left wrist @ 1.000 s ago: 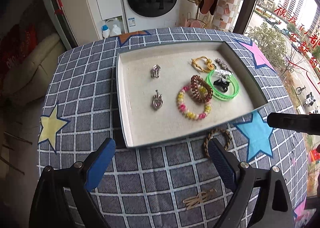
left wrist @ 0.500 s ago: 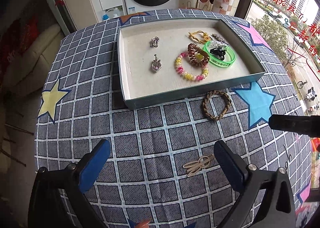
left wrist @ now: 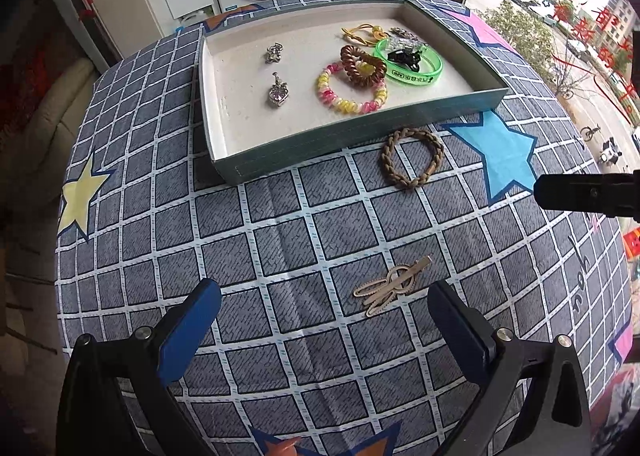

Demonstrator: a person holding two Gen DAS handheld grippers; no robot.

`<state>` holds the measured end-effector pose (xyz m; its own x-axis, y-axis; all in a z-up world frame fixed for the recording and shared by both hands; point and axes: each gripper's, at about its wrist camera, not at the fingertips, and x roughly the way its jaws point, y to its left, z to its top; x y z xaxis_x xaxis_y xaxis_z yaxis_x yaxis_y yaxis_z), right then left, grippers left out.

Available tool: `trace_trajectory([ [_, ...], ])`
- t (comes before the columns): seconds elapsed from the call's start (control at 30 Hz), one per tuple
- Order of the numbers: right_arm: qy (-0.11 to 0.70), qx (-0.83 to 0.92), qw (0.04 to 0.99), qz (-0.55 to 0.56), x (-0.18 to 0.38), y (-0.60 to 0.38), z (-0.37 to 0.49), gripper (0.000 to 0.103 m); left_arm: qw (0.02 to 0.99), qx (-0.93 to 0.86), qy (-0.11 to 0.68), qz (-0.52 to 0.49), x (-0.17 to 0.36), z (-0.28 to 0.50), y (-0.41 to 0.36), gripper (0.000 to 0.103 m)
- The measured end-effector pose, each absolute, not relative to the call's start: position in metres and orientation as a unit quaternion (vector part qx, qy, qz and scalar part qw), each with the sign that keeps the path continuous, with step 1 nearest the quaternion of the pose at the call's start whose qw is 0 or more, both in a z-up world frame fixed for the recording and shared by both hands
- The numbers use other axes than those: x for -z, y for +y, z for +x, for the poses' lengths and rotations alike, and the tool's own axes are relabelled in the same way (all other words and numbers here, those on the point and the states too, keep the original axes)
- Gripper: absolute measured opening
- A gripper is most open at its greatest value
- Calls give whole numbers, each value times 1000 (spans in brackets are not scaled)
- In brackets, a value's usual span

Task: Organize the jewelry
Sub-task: 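Move both open tools back toward the gold hairpin and braided bracelet, then grasp the gold hairpin with the left tool while the right tool grasps the braided bracelet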

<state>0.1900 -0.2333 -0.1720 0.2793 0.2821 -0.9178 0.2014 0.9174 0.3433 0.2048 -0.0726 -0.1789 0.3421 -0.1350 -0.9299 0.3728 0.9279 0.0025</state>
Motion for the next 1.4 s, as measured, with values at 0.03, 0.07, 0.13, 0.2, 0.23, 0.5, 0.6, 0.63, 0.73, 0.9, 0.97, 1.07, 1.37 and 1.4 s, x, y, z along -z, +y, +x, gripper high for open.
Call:
trace_trajectory([
  [0.03,603,-29,772,200,173,-232,191,85,811,160,552,112,180,204,-74,103],
  [0.07,607,-32,768,200,174,-230,192,85,809,164,553,115,182,203,-75,103],
  [0.13,619,-33,760,197,177,-228,193,85,807,172,552,120,185,202,-77,103],
  [0.2,624,-31,756,194,179,-228,194,85,805,182,549,131,188,201,-82,103],
  [0.23,625,-31,755,195,180,-229,194,85,803,187,548,137,191,201,-85,103],
  [0.5,629,-26,753,192,180,-233,195,85,794,198,550,164,211,209,-103,103],
  [0.6,629,-23,753,193,180,-236,196,85,794,194,554,156,215,214,-102,103],
  [0.63,629,-22,753,193,180,-237,196,85,794,193,556,153,215,215,-101,103],
  [0.73,631,-23,751,194,180,-239,198,85,796,188,558,141,215,218,-98,100],
  [0.9,630,-23,753,188,182,-236,206,85,799,180,563,112,214,225,-89,86],
  [0.97,630,-22,754,186,183,-235,211,85,800,176,563,109,212,229,-86,80],
  [1.07,631,-21,754,179,186,-230,219,85,802,175,562,107,210,230,-86,72],
  [1.37,632,-19,763,137,196,-204,249,85,804,165,563,94,207,226,-94,61],
  [1.4,632,-17,764,131,198,-201,253,85,804,164,563,95,207,226,-94,61],
])
